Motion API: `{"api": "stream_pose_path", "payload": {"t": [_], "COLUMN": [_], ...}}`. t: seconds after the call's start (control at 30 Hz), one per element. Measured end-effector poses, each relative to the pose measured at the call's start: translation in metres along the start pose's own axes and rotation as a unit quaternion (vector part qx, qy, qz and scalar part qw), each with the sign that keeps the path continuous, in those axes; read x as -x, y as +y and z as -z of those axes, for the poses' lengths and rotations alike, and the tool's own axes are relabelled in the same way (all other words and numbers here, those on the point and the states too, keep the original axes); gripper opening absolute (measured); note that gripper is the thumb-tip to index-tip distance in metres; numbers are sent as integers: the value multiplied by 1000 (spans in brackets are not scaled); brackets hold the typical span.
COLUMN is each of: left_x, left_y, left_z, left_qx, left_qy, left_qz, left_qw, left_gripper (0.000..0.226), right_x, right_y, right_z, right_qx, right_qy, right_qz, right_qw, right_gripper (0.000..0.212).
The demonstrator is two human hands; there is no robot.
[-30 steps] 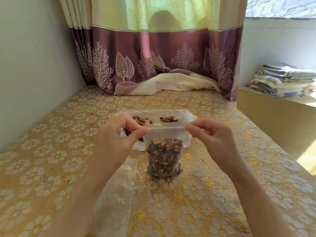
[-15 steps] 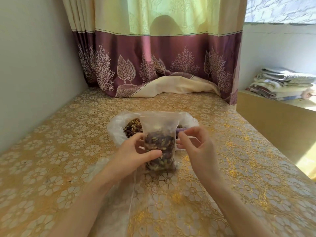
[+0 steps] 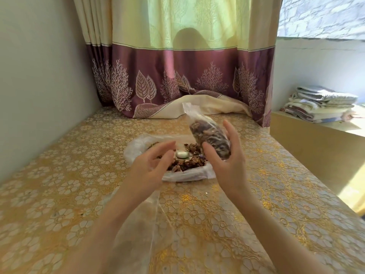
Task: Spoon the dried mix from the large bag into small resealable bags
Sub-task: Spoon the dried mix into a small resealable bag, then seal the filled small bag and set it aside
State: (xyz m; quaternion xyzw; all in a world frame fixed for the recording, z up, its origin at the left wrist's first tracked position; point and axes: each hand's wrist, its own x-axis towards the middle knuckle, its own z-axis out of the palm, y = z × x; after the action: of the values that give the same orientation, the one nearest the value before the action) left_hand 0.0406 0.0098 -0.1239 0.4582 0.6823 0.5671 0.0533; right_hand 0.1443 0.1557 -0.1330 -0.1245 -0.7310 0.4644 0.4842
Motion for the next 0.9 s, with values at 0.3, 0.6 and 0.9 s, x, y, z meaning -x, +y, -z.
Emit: {"api": "stream_pose_path", "payload": {"t": [0.3,0.6,0.9], "left_x": [-25,-22,-21], "left_y": [-90,-117,-113], "left_z": [69,67,68], "left_qx": [-345,-459,-451], "left_qy": [42,-21,-17], "left_qz": [157,139,127], "left_qw": [925,877,883], "left_gripper": [55,53,42], "right_x": [-90,-103,-103], "right_y": [63,114,115], "right_z": [59,54,63], "right_qx": [220,376,364], "right_qy": [141,33,-92], "right_qz": [-104,-187,-194], "right_qw": [960,907,906], "right_gripper": [49,49,60]}}
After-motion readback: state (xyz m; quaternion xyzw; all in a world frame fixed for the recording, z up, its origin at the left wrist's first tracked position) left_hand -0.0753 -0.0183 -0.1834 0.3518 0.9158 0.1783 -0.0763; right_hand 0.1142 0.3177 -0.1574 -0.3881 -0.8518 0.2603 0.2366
